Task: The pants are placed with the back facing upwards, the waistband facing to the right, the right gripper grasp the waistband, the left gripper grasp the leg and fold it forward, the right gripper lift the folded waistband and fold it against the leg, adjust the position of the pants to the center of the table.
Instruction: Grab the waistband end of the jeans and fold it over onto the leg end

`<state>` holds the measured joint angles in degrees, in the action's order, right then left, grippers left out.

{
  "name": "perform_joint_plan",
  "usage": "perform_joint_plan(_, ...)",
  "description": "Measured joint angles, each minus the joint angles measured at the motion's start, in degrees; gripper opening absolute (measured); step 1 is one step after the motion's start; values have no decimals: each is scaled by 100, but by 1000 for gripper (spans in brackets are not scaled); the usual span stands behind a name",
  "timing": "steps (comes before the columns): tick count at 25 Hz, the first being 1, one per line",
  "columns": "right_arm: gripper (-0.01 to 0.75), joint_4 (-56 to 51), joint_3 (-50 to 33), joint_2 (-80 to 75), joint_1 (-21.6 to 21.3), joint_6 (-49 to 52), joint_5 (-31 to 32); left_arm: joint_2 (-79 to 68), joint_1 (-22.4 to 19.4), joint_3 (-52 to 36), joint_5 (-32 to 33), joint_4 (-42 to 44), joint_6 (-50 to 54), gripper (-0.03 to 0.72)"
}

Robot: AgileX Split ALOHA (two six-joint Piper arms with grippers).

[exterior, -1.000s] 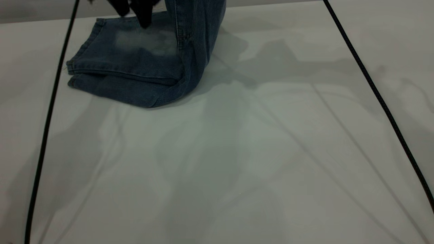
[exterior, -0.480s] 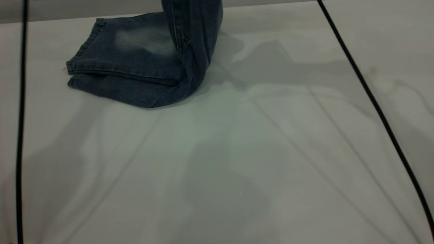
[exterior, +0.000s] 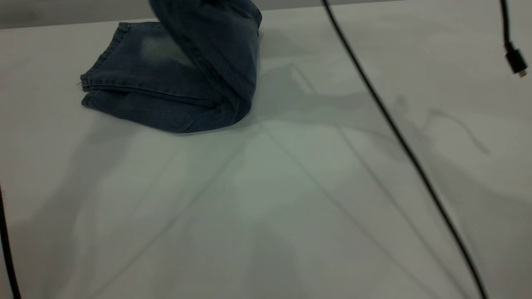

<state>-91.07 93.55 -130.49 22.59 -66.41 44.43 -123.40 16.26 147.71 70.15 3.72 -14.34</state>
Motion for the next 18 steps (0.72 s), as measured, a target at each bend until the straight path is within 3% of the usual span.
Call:
perform_joint_plan(7,86,-889,125,-425,349,-186,-453,1,14,0,-13,-84,-6,498)
perform_joint_plan(13,89,-913,130,-742,586,-296,-584,1,14,0,-13,-101,-11,498)
perform_joint_plan(16,144,-897,130,-776,657,-296,-566,1,14,-5,-13,-101,-11,498)
perform_joint_plan(18,231,-897,130,-776,692,-296,-502,1,14,-5,-13,-101,-11,498)
